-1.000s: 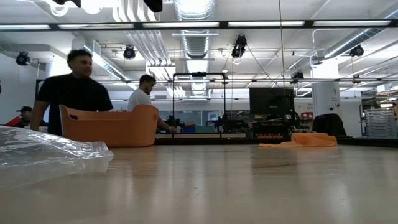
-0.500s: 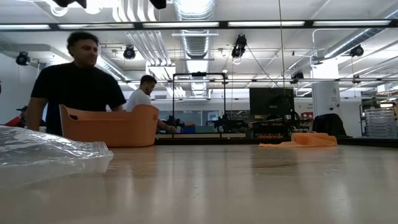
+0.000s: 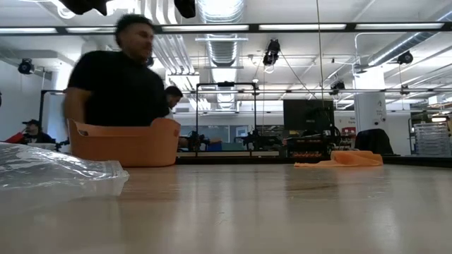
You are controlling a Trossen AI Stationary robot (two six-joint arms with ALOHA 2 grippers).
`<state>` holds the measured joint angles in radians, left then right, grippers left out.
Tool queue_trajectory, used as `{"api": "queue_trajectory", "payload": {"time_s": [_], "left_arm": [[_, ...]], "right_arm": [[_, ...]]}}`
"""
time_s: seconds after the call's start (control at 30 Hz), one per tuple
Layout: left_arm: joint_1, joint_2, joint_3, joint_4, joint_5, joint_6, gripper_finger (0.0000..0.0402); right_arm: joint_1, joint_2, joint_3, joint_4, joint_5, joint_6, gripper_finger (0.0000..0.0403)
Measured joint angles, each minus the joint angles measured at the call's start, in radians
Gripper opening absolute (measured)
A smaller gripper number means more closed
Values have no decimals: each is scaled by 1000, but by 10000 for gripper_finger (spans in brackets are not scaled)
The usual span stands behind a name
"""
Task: Roll bandage
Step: Roll the blue bandage
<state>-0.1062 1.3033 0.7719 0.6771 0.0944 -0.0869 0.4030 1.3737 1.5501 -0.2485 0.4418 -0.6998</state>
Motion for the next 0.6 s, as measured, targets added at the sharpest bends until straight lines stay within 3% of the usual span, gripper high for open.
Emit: {"api": "queue_trajectory", "payload": {"time_s": [0.13,0.3,0.6], "left_arm": [[3,0,0,2,-5,-27,111],[4,0,0,-5,-6,-28,13],[2,-25,0,-67,51,-26,2]], "right_arm": [[0,1,0,0,4,-4,3],[0,1,0,0,4,-7,3],[-2,-2,0,-58,58,-45,3]]}}
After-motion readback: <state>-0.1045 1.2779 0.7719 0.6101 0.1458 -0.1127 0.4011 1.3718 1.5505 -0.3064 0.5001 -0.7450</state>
